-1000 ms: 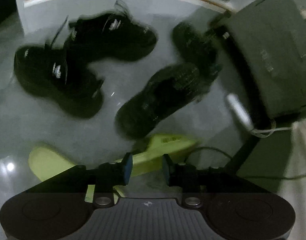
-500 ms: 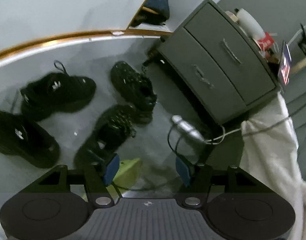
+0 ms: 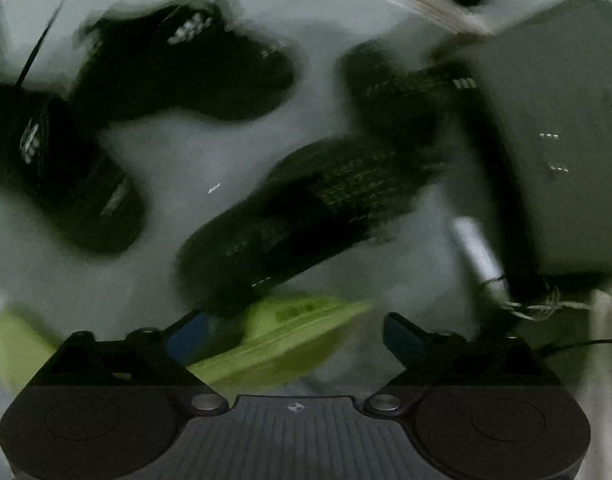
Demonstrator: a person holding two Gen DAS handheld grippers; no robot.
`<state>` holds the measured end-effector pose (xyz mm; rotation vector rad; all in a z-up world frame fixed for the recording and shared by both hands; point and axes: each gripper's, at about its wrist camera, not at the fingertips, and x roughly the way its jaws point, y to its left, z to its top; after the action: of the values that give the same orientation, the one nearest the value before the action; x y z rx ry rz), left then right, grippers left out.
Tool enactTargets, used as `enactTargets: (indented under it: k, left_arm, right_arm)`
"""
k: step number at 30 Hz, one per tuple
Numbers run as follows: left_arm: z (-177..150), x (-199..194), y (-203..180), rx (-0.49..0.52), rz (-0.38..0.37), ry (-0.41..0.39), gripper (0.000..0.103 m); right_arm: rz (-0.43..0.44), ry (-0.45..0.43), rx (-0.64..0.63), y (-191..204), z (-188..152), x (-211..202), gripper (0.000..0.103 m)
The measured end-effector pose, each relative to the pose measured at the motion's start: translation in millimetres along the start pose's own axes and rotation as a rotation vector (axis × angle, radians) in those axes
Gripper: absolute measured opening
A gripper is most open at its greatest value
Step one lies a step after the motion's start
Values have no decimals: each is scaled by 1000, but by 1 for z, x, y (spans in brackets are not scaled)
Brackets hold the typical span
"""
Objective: Organize scattered shoes
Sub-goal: 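Grasp the second lime-green slide with the left tool and lift it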
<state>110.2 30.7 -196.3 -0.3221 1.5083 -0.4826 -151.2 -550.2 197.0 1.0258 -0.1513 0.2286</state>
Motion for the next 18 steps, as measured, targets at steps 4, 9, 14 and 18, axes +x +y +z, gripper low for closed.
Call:
enactTargets:
  k: [4, 9, 14, 18]
  left_arm:
    - [10, 29, 19, -100, -2, 37, 83]
    - [12, 63, 21, -138, -24, 130, 83]
    - [-5, 85, 4, -98, -85, 265, 75]
    - [-19, 98, 4, -164, -189, 312, 77]
  right_arm:
    - [-19, -25, -1, -3, -2, -2, 103]
    - [-41, -56, -2, -8, -11, -9, 103]
    - [-52, -45, 33, -20, -11, -7, 103]
    - [-53, -62, 37, -22, -11, -11, 103]
